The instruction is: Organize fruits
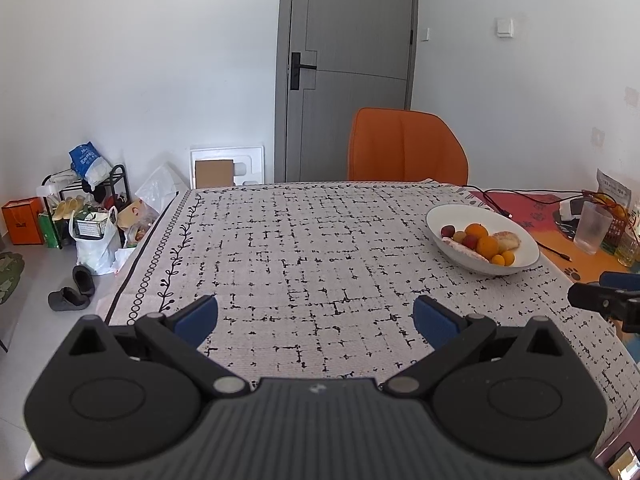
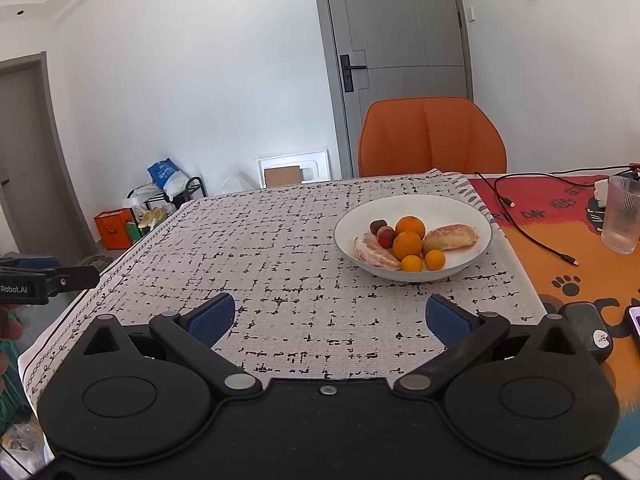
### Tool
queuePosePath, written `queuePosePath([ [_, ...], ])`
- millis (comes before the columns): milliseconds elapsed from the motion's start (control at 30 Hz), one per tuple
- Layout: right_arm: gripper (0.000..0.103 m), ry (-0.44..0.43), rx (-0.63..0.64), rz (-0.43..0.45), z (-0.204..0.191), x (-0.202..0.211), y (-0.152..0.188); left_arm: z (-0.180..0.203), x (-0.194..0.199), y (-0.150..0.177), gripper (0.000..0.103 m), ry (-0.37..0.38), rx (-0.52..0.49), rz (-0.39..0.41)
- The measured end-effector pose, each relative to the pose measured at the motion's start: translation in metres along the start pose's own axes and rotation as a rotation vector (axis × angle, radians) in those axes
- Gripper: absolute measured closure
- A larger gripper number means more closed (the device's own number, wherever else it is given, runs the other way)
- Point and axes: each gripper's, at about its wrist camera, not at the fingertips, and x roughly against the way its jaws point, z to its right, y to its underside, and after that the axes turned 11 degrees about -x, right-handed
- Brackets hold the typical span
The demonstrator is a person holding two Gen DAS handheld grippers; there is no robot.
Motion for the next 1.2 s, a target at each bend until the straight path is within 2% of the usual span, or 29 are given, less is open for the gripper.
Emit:
queuePosePath([
  [1200,0.0,-0.003,0.007,-0.006,-0.0027,-0.0017,0.0009,-0.0051,0.0006,0.0018,0.0,-0.008,0.006,-0.002],
])
